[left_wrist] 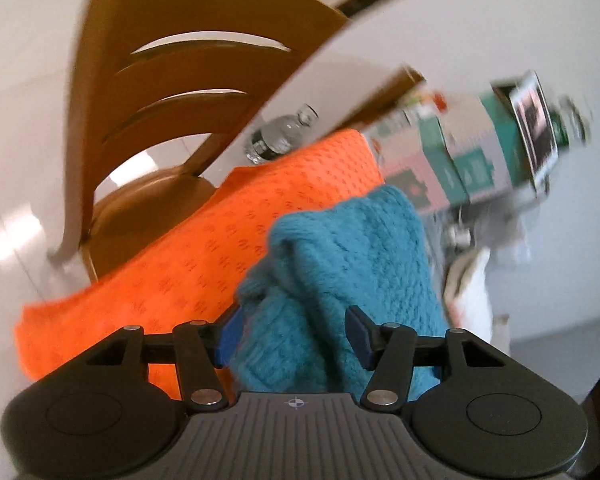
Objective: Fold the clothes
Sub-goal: 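Grasp the folded sweater bundle with both tools and lift it off the mat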
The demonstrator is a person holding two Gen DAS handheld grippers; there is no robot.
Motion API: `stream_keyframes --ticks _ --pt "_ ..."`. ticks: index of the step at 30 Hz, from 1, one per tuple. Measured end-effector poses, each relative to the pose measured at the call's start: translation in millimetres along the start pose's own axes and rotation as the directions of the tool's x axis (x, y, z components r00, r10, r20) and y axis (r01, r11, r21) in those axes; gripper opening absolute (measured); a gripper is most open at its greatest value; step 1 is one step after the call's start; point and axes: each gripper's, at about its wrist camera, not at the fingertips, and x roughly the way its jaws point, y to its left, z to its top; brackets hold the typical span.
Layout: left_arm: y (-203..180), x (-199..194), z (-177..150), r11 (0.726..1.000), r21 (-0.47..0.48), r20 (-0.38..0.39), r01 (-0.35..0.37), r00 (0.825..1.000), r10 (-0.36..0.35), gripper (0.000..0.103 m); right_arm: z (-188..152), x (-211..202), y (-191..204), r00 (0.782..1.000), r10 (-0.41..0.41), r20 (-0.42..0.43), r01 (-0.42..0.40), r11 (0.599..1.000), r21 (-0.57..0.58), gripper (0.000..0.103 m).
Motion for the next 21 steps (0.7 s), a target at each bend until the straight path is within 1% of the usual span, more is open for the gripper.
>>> stream_keyframes --ticks 2,4,6,8,12,16,18,19,21 --pt "15.0 -6.6 -3.7 0.996 -0.09 0.029 0.029 0.999 -0.026 0.06 5.9 16.6 14.7 0.999 -0.019 -0.032 0.018 0.998 -0.059 0.077" --pt "27.9 -11.9 -5.4 0.986 -0.158 0.059 0.054 0.997 -0.046 0.063 8.9 32.8 32.6 0.997 -0.058 -0.055 0.05 0.989 -0.136 0.082" --pt "39.4 -17.1 -5.9 0.978 -0.2 0.089 0.067 0.995 -0.05 0.064 9.7 48.9 48.4 0.992 -0.099 -0.076 0.081 0.974 -0.212 0.084" --pt "49.0 -22.3 -5.4 0.974 -0.217 0.114 0.07 0.992 -0.046 0.064 9.9 65.2 61.8 0.983 -0.157 -0.091 0.125 0.951 -0.284 0.085" --pt "64.6 -31.5 -3.8 0.963 -0.249 0.158 0.101 0.985 -0.062 0.068 7.4 94.0 84.9 0.956 -0.275 -0.1 0.209 0.881 -0.424 0.09" --pt "74.1 -34.0 -5.2 0.953 -0.276 0.18 0.125 0.981 -0.076 0.068 -4.9 119.5 98.3 0.924 -0.371 -0.091 0.273 0.808 -0.521 0.094" --pt "78.0 -33.1 -6.7 0.947 -0.288 0.179 0.141 0.98 -0.091 0.07 -14.3 129.1 102.2 0.91 -0.407 -0.077 0.296 0.767 -0.569 0.098" --pt "79.5 -32.2 -7.4 0.944 -0.294 0.176 0.151 0.979 -0.102 0.071 -19.7 132.8 103.7 0.903 -0.423 -0.068 0.304 0.744 -0.596 0.099" --pt "80.5 -28.5 -8.1 0.935 -0.306 0.165 0.179 0.977 -0.133 0.076 -24.9 132.4 104.6 0.898 -0.437 -0.051 0.319 0.726 -0.61 0.098"
